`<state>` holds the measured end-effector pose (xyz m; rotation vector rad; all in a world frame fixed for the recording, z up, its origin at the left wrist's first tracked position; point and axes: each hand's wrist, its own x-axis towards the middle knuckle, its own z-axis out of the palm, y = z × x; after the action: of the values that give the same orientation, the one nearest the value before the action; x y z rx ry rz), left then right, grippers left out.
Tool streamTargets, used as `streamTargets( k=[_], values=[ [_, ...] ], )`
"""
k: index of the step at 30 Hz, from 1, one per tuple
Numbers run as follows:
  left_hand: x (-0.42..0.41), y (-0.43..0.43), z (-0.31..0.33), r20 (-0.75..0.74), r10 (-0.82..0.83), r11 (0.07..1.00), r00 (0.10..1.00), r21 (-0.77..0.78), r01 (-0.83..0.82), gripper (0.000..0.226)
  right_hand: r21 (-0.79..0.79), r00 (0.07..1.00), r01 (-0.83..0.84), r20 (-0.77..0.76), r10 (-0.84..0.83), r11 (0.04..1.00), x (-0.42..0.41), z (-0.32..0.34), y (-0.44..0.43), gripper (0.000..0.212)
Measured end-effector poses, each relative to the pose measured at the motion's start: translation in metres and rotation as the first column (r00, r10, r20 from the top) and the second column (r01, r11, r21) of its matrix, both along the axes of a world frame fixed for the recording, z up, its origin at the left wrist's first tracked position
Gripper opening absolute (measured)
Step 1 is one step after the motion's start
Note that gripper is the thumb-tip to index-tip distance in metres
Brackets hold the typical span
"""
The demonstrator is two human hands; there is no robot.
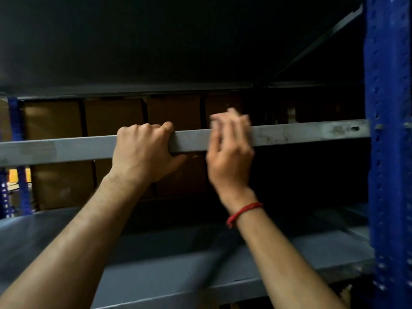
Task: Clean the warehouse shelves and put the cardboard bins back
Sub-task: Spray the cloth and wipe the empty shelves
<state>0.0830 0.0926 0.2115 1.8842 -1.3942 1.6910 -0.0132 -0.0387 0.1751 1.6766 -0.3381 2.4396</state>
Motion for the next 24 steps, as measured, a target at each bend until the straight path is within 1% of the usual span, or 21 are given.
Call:
streamTargets(
  k=[2, 3, 5, 6, 8, 10, 12, 14, 15, 18, 20, 22, 24],
  values=[
    [-0.002, 0.002, 0.0, -0.023, 0.001, 1.0, 1.0, -0.013, -0.001, 0.044, -0.109, 0.982, -0.033, -0.19, 0.012, 0.994, 0.024, -0.003, 0.02, 0.023],
    [-0.002, 0.003, 0.001, -0.034, -0.006, 1.0, 0.999, -0.011, 0.005, 0.044, -0.168, 0.965, -0.039, -0.261, -0.006, 0.985, 0.024, 0.001, 0.018, 0.024],
    [0.003, 0.008, 0.001, -0.078, -0.041, 0.999, 0.996, 0.02, 0.042, 0.049, -0.253, 0.94, 0.013, -0.326, -0.098, 0.967, 0.007, 0.007, 0.0, 0.026],
    [0.007, 0.013, 0.0, -0.112, -0.058, 0.997, 0.992, 0.041, 0.063, 0.054, -0.243, 0.942, 0.055, -0.309, -0.131, 0.968, -0.006, 0.007, -0.012, 0.026],
    [0.017, 0.03, -0.003, -0.203, -0.052, 0.996, 0.978, 0.057, 0.064, 0.073, -0.124, 0.974, 0.112, -0.183, -0.134, 0.986, -0.03, 0.002, -0.034, 0.025],
    [0.034, 0.053, -0.008, -0.287, 0.011, 1.0, 0.958, 0.02, -0.005, 0.088, 0.022, 0.996, 0.071, -0.052, -0.07, 0.997, -0.034, -0.008, -0.034, 0.027],
    [0.05, 0.075, -0.015, -0.329, 0.072, 0.996, 0.942, -0.019, -0.082, 0.092, 0.059, 1.0, 0.013, 0.0, -0.013, 0.998, -0.014, -0.012, -0.016, 0.026],
    [0.061, 0.086, -0.02, -0.306, 0.124, 0.991, 0.944, -0.013, -0.135, 0.088, 0.009, 1.0, -0.01, -0.026, 0.01, 1.0, 0.02, -0.009, 0.014, 0.024],
    [0.064, 0.088, -0.022, -0.289, 0.145, 0.988, 0.946, -0.007, -0.153, 0.084, -0.02, 0.997, -0.029, -0.07, 0.028, 0.999, 0.039, -0.008, 0.031, 0.023],
    [0.068, 0.089, -0.023, -0.261, 0.162, 0.986, 0.952, -0.006, -0.169, 0.074, -0.124, 0.955, -0.117, -0.286, 0.078, 0.985, 0.087, -0.008, 0.079, 0.028],
    [0.071, 0.089, -0.023, -0.243, 0.144, 0.988, 0.959, -0.014, -0.152, 0.072, -0.208, 0.913, -0.125, -0.407, 0.031, 0.97, 0.096, -0.005, 0.085, 0.031],
    [0.074, 0.09, -0.022, -0.225, 0.097, 0.994, 0.97, -0.024, -0.105, 0.074, -0.255, 0.901, -0.113, -0.434, -0.01, 0.96, 0.082, 0.0, 0.07, 0.031],
    [0.078, 0.096, -0.022, -0.228, 0.027, 0.999, 0.973, -0.027, -0.033, 0.076, -0.23, 0.937, -0.064, -0.348, -0.021, 0.971, 0.06, -0.001, 0.048, 0.028]
  ],
)
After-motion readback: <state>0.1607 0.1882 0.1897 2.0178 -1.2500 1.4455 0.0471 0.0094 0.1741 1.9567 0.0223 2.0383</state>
